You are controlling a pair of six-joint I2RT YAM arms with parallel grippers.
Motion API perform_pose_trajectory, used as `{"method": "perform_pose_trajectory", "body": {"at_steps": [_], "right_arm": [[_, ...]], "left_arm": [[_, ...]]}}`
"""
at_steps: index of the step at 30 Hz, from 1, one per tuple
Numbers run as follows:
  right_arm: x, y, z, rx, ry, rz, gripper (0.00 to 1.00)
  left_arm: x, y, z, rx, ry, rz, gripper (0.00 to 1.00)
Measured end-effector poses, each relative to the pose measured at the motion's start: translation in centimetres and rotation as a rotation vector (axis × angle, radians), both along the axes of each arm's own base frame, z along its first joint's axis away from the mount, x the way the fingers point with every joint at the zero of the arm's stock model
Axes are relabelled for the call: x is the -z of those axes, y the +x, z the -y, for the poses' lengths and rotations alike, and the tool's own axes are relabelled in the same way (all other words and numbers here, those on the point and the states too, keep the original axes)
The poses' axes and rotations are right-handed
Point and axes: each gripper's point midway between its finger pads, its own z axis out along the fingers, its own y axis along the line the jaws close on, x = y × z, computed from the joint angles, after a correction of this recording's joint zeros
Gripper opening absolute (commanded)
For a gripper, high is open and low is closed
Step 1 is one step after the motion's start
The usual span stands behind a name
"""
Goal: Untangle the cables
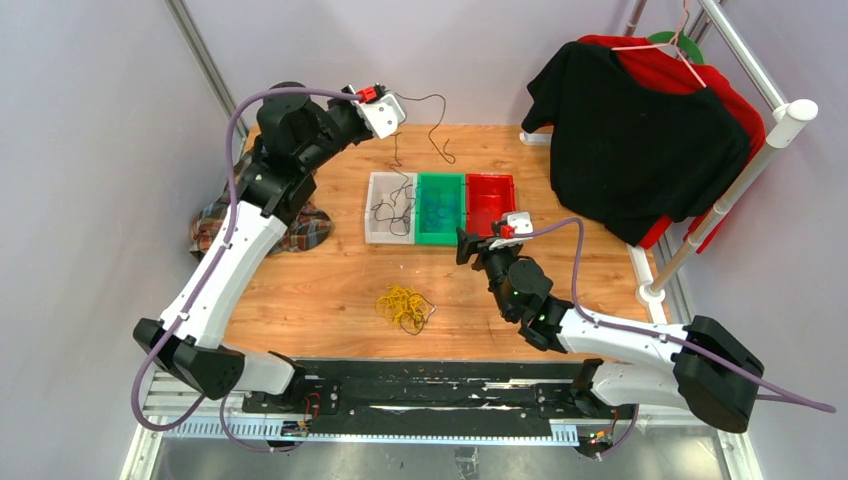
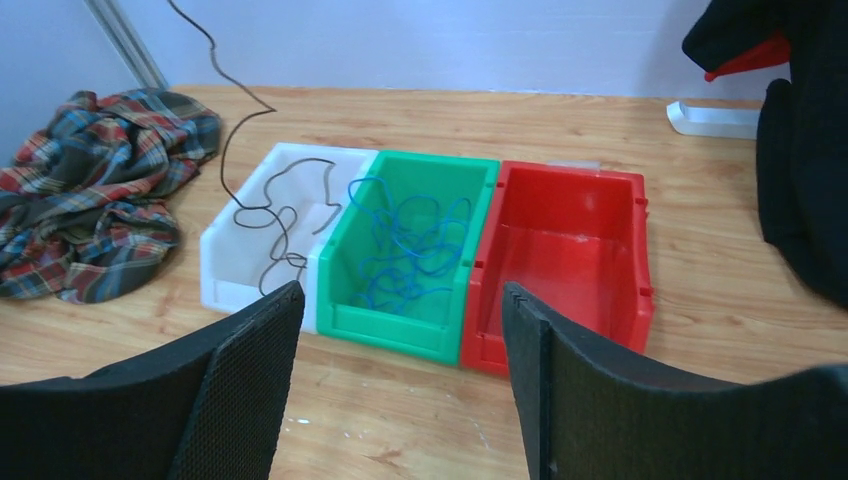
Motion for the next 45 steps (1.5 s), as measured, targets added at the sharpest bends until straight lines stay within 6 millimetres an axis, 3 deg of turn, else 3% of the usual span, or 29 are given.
{"method": "perform_pose_trajectory", "body": {"at_steps": [5, 10, 18, 27, 36, 45], "right_arm": [[1.2, 0.3, 1.2, 0.017, -0.022, -0.019, 0.69], [2.0, 0.5, 1.7, 0.028, -0.036, -0.035, 0.69], [2.6, 0.4, 1.8, 0.027, -0.047, -0.048, 0.66], [3.9, 0.0, 2.3, 0.028, -0.054, -0.074, 0.65], [3.8, -0.1, 2.5, 0.028, -0.056, -0.076, 0.65], [3.9, 0.5, 3.5, 0.060, -0.057, -0.078, 0.65]], "left_arm": [[2.6, 2.7, -1.9, -0.071, 0.019, -0.030, 0.00], [5.2, 4.1, -3.3, -0.112, 0.044, -0.070, 0.00], [11.1, 4.3, -3.7, -0.109, 0.145, -0.171, 0.00], [17.8, 5.1, -6.0, -0.196, 0.322, -0.251, 0.01], [23.6, 5.1, -7.5, -0.211, 0.513, -0.290, 0.00], [28.3, 6.7, -7.5, -0.205, 0.611, -0.351, 0.00]]}}
